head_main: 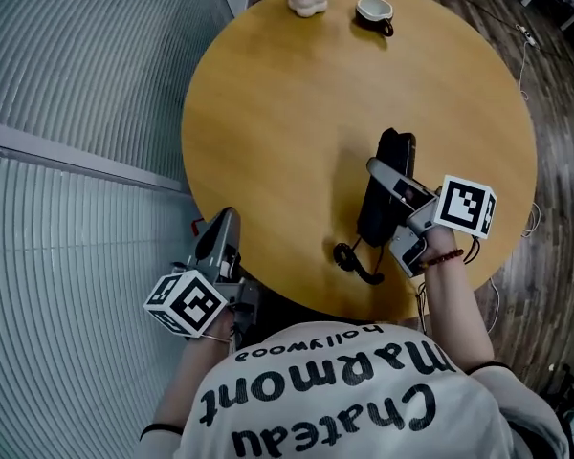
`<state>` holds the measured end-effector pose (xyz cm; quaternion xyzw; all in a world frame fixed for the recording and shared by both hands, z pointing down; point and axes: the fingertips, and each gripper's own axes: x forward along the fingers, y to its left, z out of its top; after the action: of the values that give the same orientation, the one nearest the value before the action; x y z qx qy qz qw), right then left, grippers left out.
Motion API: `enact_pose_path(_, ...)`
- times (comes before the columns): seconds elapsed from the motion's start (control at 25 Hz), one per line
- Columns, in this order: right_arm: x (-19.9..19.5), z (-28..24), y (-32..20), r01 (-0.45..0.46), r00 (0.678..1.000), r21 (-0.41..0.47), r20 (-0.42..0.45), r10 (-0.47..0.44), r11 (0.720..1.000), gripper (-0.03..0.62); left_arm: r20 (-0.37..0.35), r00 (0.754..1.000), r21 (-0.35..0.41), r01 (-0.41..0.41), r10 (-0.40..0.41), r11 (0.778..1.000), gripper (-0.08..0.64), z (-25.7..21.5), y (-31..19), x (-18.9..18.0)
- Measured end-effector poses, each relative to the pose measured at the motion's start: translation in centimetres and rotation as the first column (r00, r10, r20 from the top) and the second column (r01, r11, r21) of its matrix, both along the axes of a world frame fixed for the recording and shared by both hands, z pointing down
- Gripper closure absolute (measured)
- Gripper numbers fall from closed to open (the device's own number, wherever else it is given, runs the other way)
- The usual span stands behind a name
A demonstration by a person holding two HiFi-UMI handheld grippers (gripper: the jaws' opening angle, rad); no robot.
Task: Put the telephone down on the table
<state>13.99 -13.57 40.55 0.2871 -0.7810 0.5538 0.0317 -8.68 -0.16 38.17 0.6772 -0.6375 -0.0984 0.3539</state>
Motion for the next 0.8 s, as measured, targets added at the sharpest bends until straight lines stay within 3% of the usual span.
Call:
enact_pose_path(0.16,0.9,-0.5,-0.3,-0.051,0.998,-0.015,0.037,0.052,0.999,0.298,0.015,1.0,-0.014,-0.025,0.025,1.0,0.554,0.6,-1.8,1.8)
enact_pose_path(0.36,1.1,-1.2,-0.4,-0.048,0.998,0.018,0.05,0.047,0.999,0.298,0.002,0.997,0.009,-0.083,0.083,0.996,0.554,0.6,-4.2,2.8)
enact_pose_path(0.8,-1.9,-1.4,-1.9,-0.137,0.991,-0.004,-0.006,0.137,0.991,0.298,-0.099,0.98,0.073,-0.168,0.175,0.983,0.554,0.5,-8.9,-0.6)
